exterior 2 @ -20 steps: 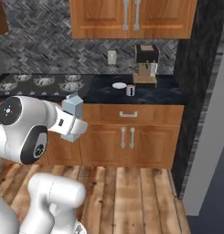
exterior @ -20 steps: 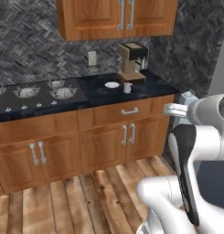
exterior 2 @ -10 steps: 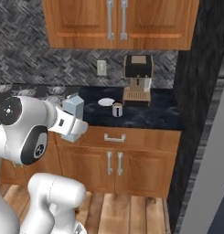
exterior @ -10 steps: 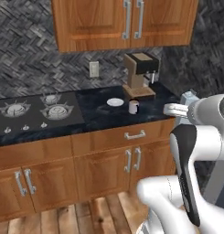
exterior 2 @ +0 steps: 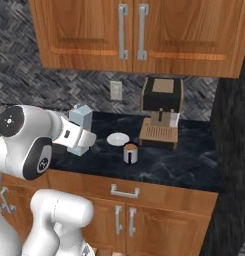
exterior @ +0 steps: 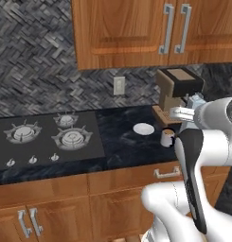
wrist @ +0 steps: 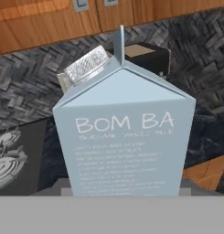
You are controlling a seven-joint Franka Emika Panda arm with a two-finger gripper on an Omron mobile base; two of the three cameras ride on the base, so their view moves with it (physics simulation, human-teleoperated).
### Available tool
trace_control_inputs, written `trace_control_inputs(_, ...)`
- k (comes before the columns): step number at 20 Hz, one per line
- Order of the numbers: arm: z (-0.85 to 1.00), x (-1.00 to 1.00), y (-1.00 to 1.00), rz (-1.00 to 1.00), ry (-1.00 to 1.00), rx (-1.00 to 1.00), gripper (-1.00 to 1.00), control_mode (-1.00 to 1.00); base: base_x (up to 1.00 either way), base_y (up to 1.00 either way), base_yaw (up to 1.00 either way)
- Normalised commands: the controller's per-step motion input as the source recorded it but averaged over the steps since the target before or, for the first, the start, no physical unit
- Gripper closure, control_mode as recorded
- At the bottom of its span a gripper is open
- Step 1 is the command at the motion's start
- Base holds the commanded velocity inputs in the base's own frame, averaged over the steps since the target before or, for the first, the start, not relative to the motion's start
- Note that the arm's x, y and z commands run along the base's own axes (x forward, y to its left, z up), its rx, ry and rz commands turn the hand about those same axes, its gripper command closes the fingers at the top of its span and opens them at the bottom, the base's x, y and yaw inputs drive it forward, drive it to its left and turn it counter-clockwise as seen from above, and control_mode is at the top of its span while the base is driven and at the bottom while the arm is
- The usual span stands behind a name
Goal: Take a sugar cube from the saucer and place it inside the coffee. Then, grab milk from the fridge and place it next to the coffee on the counter to sweeten the coffee.
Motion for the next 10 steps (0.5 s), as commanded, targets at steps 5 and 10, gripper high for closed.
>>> trace_control_inputs(5, 0.0, 0.0, 0.0, 0.0, 0.0, 0.0, 1.0, 1.0, 0.43, 0.0, 0.01)
trace_control_inputs(10, 0.0, 0.0, 0.0, 0.0, 0.0, 0.0, 1.0, 1.0, 0.12, 0.0, 0.0)
